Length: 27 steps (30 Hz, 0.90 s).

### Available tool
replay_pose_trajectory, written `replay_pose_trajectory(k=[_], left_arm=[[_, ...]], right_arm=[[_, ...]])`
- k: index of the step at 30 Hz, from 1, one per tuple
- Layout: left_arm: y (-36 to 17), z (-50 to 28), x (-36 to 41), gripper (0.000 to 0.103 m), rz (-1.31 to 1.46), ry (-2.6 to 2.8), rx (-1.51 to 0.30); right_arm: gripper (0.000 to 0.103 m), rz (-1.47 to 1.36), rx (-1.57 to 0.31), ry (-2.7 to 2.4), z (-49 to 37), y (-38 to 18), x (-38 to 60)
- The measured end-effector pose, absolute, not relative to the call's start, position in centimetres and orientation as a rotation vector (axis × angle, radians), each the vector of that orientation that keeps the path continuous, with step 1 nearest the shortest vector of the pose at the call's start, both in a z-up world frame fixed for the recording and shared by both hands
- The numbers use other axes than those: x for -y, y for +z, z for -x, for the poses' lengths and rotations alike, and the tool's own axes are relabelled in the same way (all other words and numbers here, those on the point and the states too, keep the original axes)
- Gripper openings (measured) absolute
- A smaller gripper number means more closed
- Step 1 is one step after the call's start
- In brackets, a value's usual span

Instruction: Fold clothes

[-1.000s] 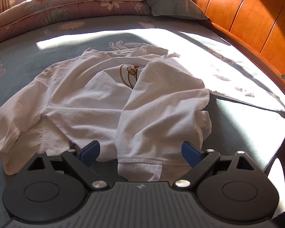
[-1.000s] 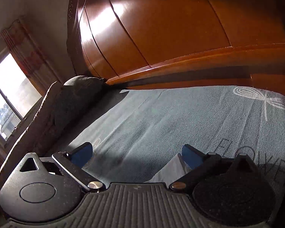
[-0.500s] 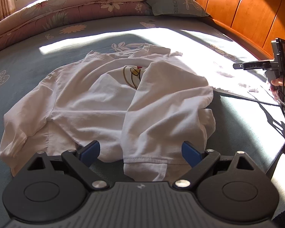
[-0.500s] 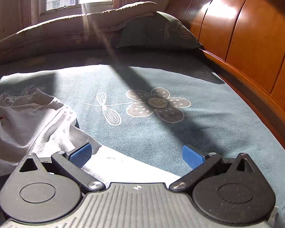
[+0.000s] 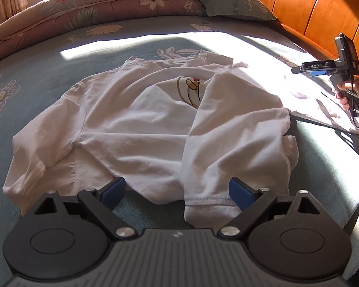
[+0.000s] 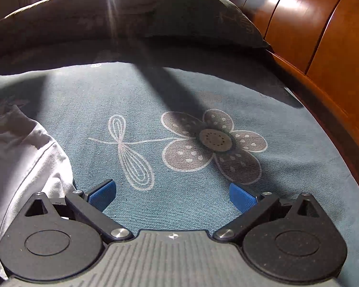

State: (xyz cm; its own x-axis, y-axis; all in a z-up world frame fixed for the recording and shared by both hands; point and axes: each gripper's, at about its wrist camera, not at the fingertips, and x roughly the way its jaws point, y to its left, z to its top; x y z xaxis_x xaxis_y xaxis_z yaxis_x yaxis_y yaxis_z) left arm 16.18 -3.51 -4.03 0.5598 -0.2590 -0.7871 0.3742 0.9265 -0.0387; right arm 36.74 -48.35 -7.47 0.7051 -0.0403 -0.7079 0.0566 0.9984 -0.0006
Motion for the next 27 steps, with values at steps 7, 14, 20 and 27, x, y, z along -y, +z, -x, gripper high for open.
replay_pose_trajectory(k=[7,14,20,27], left_arm=[[-4.3,-16.5,3.9,0.093,-0.145,-0.389,-0.900],[-4.7,-16.7,3.5,0.093,-0.142,-0.390,-0.912],[-5.1,-17.0,4.2,0.093,-0.149,-0.399,-0.917],[-5.0,-16.7,4.8,0.093,-0.166,-0.407,-0.915]], right_arm=[[0.101,-0.292,-0.868,0.286,-36.6,-7.0,49.1],[0.068,-0.134,-0.960,0.237,-36.6,-8.0,51.3],[0.057,0.030,-0.975,0.233,-33.9,-8.3,52.1],[0.003,0.151,-0.921,0.105,-33.4,-7.8,50.5]])
